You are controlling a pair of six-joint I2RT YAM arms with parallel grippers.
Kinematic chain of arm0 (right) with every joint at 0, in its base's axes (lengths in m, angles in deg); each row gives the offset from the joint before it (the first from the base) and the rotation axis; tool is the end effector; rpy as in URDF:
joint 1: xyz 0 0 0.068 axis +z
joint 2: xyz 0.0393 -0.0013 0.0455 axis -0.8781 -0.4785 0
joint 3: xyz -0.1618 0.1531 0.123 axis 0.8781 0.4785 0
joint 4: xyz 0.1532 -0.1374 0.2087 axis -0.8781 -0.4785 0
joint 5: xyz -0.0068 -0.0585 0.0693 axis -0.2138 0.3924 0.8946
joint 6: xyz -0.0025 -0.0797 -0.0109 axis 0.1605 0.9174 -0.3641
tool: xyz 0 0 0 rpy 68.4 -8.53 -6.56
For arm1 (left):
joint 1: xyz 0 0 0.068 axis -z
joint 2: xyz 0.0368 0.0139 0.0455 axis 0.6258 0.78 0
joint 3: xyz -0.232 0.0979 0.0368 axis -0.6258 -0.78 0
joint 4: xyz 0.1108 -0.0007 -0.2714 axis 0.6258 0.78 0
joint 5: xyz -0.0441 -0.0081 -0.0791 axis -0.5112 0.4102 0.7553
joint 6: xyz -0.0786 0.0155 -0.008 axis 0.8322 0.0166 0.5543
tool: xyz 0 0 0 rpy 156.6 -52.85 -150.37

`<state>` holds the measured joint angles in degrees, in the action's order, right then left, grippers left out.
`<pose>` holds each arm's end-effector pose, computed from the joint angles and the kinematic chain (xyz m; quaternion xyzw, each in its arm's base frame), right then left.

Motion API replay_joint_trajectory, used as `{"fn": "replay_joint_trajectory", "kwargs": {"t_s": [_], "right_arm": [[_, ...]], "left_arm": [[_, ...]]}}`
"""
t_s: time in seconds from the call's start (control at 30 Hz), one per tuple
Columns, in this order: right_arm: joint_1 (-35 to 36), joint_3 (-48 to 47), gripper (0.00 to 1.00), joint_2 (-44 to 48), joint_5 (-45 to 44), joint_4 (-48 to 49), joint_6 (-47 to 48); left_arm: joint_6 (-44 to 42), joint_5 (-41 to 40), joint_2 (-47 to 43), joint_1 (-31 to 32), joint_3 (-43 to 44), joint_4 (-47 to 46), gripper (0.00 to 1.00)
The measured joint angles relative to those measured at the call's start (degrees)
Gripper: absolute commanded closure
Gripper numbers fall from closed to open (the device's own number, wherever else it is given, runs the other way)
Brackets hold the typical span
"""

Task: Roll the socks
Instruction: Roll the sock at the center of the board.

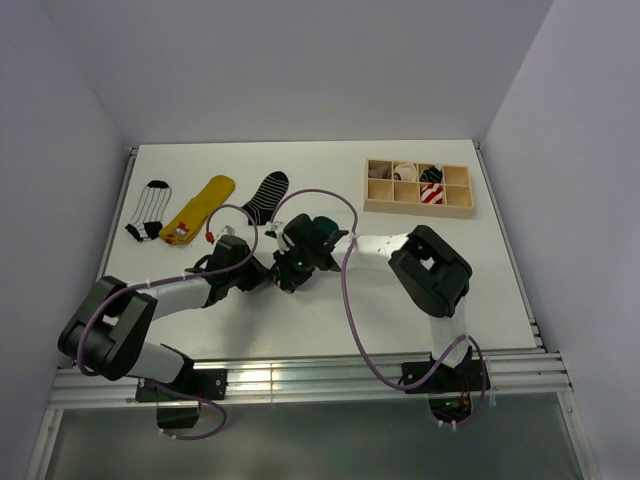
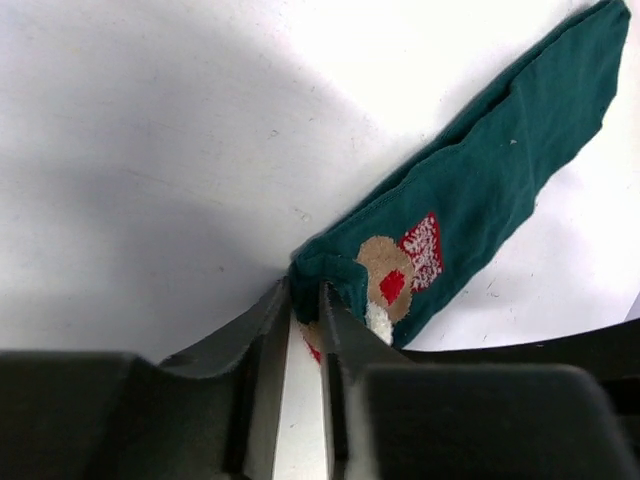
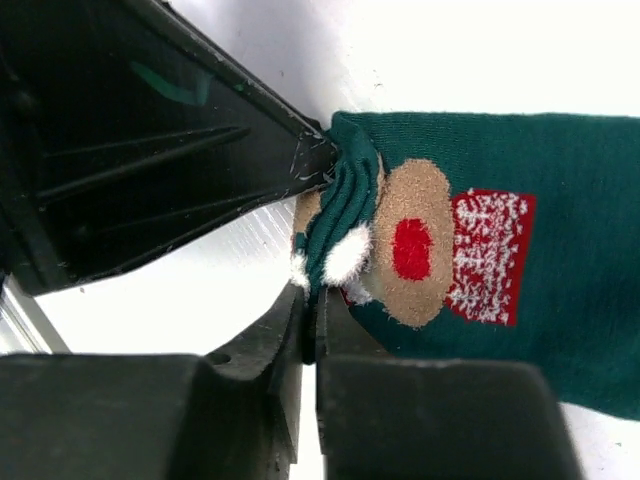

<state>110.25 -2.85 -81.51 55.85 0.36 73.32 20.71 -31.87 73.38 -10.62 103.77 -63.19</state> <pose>0.2709 0.3466 0.0827 -0.3662 0.8567 0.3036 0.1995 0.2634 -0.1413 0.0636 -0.2708 0.8850 -0.2710 0.2647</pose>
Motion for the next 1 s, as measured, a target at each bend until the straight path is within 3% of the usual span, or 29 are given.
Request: {"fn": "replay_joint_trajectory", "kwargs": {"t_s": [0.1, 0.13, 0.2, 0.3, 0.57, 0.87, 1.0], "right_arm": [[-0.3, 0.0, 1.00, 0.0, 1.2, 0.0, -0.5], [-0.7, 0.0, 1.00, -0.1, 2.5, 0.0, -0.8], [-1.7, 0.0, 1.00, -0.4, 5.8, 0.0, -1.8], [-4.0, 0.7, 1.00, -0.8, 11.7, 1.4, -4.6], [-11.3, 5.6, 1.00, -3.2, 27.6, 12.3, -17.4], [-13.8, 9.5, 1.00, -9.2, 36.8, 26.7, -30.5], [-14.1, 9.7, 1.00, -11.0, 38.9, 30.3, -33.6]], "left_arm": [[0.3, -0.5, -2.2, 0.0, -0.9, 1.1, 0.58], [0.5, -0.9, -3.9, 0.0, -1.7, 1.8, 0.45], [0.9, -1.4, -8.0, 0.0, -3.5, 2.8, 0.28], [1.7, -2.3, -13.9, 0.1, -5.9, 4.6, 0.19], [3.1, -1.8, -18.1, 0.1, -8.7, 5.3, 0.25], [6.2, 2.4, -10.4, 0.1, -8.7, -4.0, 0.31], [6.9, 3.5, -6.3, 0.3, -7.4, -7.3, 0.39]]}}
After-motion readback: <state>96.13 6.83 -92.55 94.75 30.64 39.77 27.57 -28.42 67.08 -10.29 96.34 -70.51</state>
